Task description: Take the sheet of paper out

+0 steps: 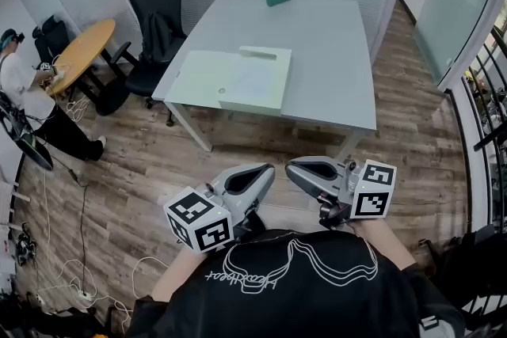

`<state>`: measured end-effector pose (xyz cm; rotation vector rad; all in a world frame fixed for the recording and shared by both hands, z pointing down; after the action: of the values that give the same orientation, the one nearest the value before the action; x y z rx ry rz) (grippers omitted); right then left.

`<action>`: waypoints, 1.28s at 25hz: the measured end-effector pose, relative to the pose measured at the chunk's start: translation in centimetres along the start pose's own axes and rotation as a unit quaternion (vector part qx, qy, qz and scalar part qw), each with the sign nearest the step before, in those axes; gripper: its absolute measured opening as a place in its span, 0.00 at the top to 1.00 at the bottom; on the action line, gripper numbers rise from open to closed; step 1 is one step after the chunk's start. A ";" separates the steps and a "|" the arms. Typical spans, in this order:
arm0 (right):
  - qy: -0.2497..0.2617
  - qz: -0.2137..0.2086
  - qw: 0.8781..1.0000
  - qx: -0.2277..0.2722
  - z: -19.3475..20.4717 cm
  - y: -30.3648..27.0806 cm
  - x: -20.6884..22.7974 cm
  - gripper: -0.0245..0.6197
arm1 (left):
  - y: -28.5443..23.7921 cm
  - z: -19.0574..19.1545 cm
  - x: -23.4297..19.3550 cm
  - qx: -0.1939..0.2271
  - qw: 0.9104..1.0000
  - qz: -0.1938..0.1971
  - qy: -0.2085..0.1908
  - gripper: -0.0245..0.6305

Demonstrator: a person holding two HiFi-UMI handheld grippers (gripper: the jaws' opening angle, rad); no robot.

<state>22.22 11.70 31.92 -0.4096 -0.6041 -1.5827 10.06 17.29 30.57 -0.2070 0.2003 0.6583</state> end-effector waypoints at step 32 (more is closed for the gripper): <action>-0.025 0.157 0.984 0.076 -10.9 -20.9 21.5 0.95 | -6.1 -6.9 -35.9 -0.071 0.990 0.110 0.048 0.94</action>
<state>0.20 -11.35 33.09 -0.4095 -0.6600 -1.2213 -14.72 -10.12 33.60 -0.3574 0.2707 0.8845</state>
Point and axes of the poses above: the fingertips, and each gripper's own axes: y backward along the fingers, x to its right, z out of its underside, the point moved 6 cm from there along y, backward along the fingers, and after that the axes turned 6 degrees about -y, right-handed, at the moved point
